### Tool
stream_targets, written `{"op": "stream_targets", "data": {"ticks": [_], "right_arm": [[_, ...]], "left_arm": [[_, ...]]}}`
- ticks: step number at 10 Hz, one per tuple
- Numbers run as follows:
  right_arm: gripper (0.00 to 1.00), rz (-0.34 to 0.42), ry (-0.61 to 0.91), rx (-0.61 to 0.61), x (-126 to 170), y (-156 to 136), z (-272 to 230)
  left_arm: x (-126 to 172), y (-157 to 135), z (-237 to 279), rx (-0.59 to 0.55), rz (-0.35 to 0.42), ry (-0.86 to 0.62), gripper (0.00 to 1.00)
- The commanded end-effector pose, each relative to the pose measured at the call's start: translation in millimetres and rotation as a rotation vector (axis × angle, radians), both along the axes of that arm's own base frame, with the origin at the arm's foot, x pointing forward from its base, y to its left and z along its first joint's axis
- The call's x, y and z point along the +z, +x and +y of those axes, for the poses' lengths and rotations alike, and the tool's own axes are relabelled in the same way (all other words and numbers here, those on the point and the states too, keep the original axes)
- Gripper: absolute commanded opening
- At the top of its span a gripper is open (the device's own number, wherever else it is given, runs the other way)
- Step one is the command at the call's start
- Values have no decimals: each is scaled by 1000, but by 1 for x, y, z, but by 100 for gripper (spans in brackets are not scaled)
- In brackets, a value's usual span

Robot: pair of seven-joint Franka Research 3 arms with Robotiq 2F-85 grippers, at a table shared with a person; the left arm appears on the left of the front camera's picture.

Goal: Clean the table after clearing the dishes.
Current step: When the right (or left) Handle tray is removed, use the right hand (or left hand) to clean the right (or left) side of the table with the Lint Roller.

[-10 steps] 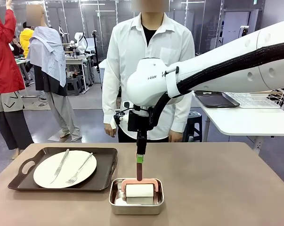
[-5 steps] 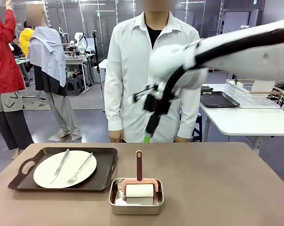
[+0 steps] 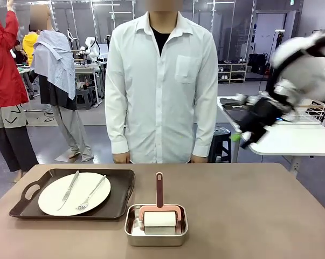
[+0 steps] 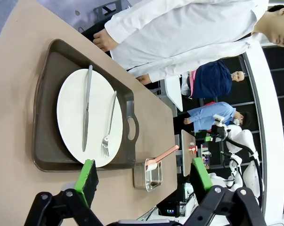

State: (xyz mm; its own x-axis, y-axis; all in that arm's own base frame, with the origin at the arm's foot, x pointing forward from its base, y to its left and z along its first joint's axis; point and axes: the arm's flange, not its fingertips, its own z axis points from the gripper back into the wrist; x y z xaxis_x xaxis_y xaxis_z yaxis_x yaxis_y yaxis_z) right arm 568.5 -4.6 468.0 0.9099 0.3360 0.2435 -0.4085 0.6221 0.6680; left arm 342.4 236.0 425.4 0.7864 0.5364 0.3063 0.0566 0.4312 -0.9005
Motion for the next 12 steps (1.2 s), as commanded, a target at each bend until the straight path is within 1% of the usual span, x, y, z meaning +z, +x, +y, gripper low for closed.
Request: {"op": "stream_targets", "data": {"ticks": [1, 2, 3, 4, 5, 6, 7, 8, 9, 10, 12], "right_arm": [[100, 127, 385, -533, -22, -39, -63], [100, 151, 506, -654, -32, -61, -116], [100, 169, 532, -768, -39, -79, -152], [100, 162, 578, -860, -45, -100, -179], [100, 174, 609, -949, -56, -124, -200], [100, 200, 655, -1007, -72, -147, -212], [100, 199, 688, -1032, -81, -159, -215], [100, 221, 704, -1024, -87, -164, -213], [100, 226, 696, -991, -87, -161, -208], [100, 248, 665, -1006, -92, -164, -238], [100, 248, 665, -1006, -92, -164, -238]], "left_arm": [[2, -2, 3, -2, -14, -10, 100], [2, -2, 3, -2, -14, -10, 100], [2, -2, 3, -2, -14, -10, 100], [2, -2, 3, -2, -14, -10, 100], [2, -2, 3, -2, -14, -10, 100], [2, -2, 3, -2, -14, -10, 100], [2, -2, 3, -2, -14, -10, 100], [2, -2, 3, -2, -14, -10, 100], [2, -2, 3, -2, -14, -10, 100], [2, -2, 3, -2, -14, -10, 100], [2, -2, 3, -2, -14, -10, 100]]}}
